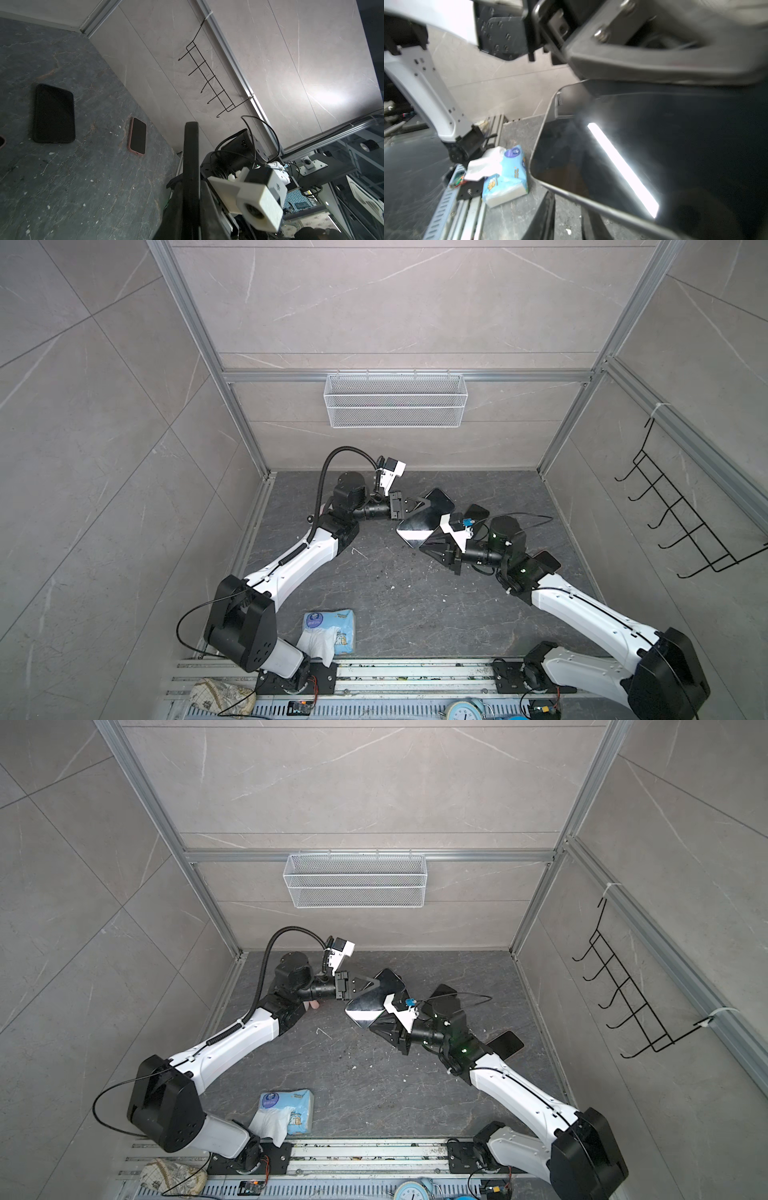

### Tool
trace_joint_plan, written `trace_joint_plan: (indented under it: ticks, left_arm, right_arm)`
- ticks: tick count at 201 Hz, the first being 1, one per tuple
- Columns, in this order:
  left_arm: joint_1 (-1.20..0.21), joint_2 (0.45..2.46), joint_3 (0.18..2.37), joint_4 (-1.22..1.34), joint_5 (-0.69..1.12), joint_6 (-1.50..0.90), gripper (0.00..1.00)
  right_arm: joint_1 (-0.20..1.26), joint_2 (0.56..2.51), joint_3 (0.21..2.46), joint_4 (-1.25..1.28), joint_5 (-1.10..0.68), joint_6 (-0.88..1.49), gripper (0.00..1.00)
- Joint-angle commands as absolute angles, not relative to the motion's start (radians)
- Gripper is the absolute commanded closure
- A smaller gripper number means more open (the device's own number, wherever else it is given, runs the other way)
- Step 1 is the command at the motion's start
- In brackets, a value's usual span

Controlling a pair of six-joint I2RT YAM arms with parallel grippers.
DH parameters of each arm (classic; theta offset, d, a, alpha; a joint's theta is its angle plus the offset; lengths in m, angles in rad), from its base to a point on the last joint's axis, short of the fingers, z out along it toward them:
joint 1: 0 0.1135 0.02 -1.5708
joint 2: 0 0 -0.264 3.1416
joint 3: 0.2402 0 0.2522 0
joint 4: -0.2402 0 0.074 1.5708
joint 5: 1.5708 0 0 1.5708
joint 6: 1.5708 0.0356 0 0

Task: Take the phone out of the phone case
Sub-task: Remove the phone case from the phone.

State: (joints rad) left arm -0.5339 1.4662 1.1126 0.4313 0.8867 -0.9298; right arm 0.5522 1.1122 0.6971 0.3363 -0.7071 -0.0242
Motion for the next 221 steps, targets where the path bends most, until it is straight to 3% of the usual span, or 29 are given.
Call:
trace_joint_plan:
  ticks: [1, 26, 84, 221]
  left_arm:
    - [-0.488, 1.366, 1.052, 0.666, 0.752, -1.099, 1.00]
    - [-0.490, 1.346, 0.996, 0.790, 0.656, -1.209, 1.00]
    - [-0.506, 1.320, 0.924, 0.914, 0.556, -1.301, 1.00]
    - [-0.538, 1.331, 0.921, 0.955, 0.531, -1.295, 1.00]
  right_arm:
    - [0.554, 1.035, 0.663, 0.426, -0.580, 0.148, 0.62]
    - [0.553, 1.033, 0.719, 0.321, -0.474, 0.407, 0.57]
    - [0.553, 1.135, 0.785, 0.436, -0.600, 0.757, 0.56]
    - [0.569, 1.181, 0.769, 0.519, -0.623, 0.817, 0.59]
